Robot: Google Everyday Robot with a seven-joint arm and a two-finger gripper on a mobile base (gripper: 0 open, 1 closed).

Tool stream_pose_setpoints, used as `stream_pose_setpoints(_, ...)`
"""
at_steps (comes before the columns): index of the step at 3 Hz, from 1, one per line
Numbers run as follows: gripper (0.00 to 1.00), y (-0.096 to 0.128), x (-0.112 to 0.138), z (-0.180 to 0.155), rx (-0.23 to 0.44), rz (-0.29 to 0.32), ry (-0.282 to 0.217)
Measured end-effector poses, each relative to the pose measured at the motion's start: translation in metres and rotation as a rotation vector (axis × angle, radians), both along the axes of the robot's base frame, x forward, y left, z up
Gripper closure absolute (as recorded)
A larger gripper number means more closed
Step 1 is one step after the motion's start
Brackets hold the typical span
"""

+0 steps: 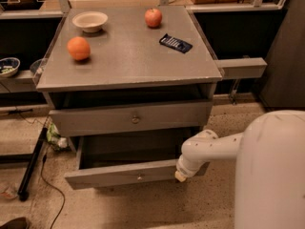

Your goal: Close middle drawer

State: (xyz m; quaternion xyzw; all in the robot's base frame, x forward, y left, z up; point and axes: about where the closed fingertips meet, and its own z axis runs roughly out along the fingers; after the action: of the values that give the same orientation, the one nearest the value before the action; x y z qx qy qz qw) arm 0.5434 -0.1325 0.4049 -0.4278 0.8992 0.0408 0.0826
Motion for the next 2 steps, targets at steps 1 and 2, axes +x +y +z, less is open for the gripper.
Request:
stream_pose_setpoints(1, 1.00, 0.0003, -0.0016, 0.0000, 0.000, 0.000, 0.000)
stream_pose_setpoints(2, 1.00, 0.0011, 0.0073, 0.0028, 0.002, -0.024, -0.026)
